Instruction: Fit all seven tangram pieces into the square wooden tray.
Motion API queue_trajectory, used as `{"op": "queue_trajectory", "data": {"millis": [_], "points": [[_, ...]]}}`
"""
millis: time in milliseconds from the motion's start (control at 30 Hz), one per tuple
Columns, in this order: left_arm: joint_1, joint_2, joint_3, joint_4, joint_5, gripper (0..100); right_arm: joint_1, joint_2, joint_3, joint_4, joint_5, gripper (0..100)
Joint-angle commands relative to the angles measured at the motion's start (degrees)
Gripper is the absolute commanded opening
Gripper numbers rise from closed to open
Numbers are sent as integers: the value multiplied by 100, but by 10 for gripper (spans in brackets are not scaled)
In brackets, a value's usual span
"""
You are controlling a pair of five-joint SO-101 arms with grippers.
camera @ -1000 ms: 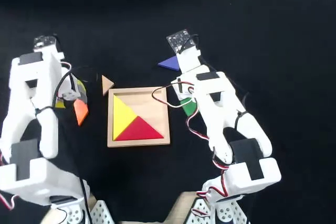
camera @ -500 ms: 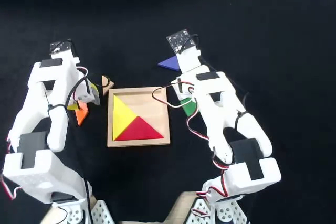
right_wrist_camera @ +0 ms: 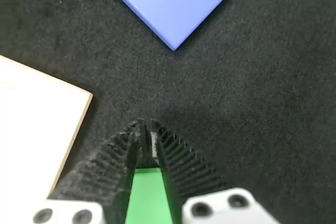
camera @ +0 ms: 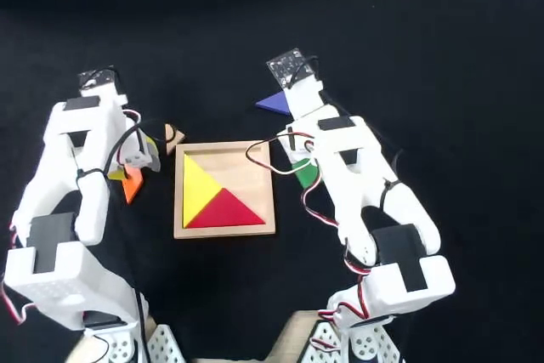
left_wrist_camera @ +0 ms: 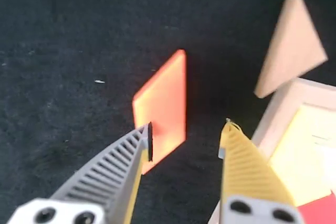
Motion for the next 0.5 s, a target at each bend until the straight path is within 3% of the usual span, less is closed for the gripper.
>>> {"op": "queue_trajectory", "data": {"millis": [0, 267, 467], "points": [[-31, -35, -22, -53, 9, 229, 26, -321, -40, -62, 70, 11], [110, 35, -22, -53, -246, 227, 26, -321, -31, -62, 70, 11], [101, 791, -321, -9, -229, 227, 26, -330, -31, -62, 70, 11]]}}
